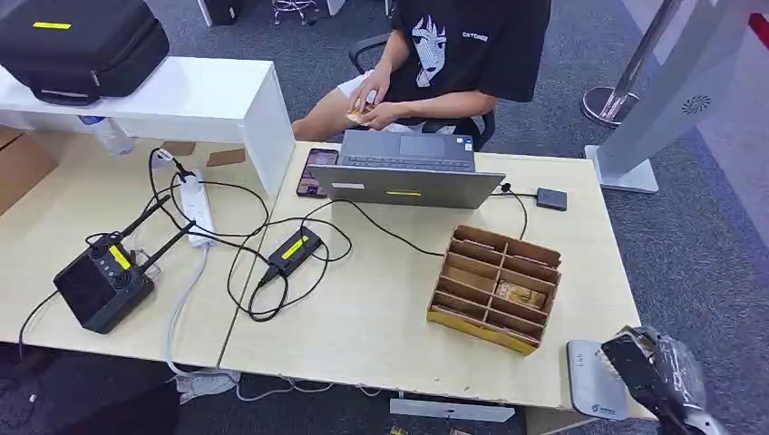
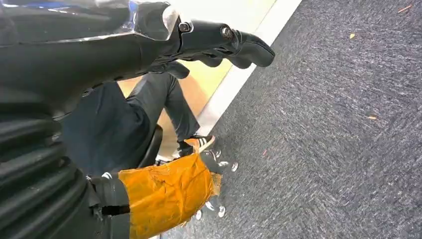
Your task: Pass the card to the sensor for recognition and then transmit it.
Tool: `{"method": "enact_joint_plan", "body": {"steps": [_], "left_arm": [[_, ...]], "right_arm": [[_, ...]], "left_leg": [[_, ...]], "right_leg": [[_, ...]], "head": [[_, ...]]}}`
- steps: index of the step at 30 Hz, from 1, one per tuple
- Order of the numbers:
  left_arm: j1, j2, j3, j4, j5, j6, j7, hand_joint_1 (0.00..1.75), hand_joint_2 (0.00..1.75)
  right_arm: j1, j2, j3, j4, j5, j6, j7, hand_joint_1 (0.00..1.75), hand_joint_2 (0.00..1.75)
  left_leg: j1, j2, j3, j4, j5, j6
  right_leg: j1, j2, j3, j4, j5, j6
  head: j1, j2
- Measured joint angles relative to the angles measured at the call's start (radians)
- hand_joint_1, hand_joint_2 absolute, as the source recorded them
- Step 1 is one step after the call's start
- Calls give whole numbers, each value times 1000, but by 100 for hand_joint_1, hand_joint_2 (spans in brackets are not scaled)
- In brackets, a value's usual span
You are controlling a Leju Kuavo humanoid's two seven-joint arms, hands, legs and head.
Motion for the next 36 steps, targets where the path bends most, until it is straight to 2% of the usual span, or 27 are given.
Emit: {"method": "enact_joint_plan", "body": {"steps": [5,10,13,16,18,20,23,28,33,36], "left_arm": [[1,-2,0,0,17,5,2,0,175],[2,-10,-4,0,27,6,6,0,175],[1,-13,-10,0,29,6,4,0,175],[3,-16,-19,0,29,6,2,0,175],[1,-17,-26,0,29,6,-1,0,175],[0,-17,-33,0,27,5,-3,0,175],[-3,-15,-55,0,10,0,-6,0,175],[-5,-8,-85,0,-1,5,-44,0,175],[-4,-6,-103,0,-4,6,-76,0,175],[-4,-6,-106,0,-2,6,-95,0,175]], "right_arm": [[26,18,2,-76,17,-122,-4,175,175],[70,76,19,-229,30,-199,-45,175,175],[78,108,72,-318,87,-259,-79,175,175],[68,135,148,-376,213,-320,-40,175,175],[37,143,216,-388,286,-331,-5,175,175],[-21,146,312,-383,330,-295,36,175,175],[-190,147,469,-305,316,-184,92,175,175],[-500,181,651,-88,181,1,141,175,175],[-758,252,758,160,174,38,204,175,175],[-845,284,780,255,160,40,229,175,175]], "left_leg": [[0,0,0,0,0,0],[0,0,0,-1,0,0],[1,1,0,-1,0,0],[1,1,0,-1,0,0],[1,2,0,-1,0,-1],[1,3,0,-2,1,-1],[1,6,1,-1,4,-1],[1,5,-1,-1,9,-2],[1,2,-1,-1,11,-2],[2,1,-2,-1,11,-2]], "right_leg": [[0,0,0,0,0,0],[0,0,0,0,0,0],[1,1,0,0,0,0],[1,1,0,1,0,0],[1,2,0,1,0,-1],[1,2,1,1,0,-1],[1,7,-1,2,4,-1],[1,6,-3,3,7,-1],[1,4,-3,3,8,-1],[1,2,-3,3,8,-1]], "head": [[0,0],[0,0],[0,0],[0,0],[0,0],[1,0],[0,0],[0,0],[0,0],[0,0]]}}
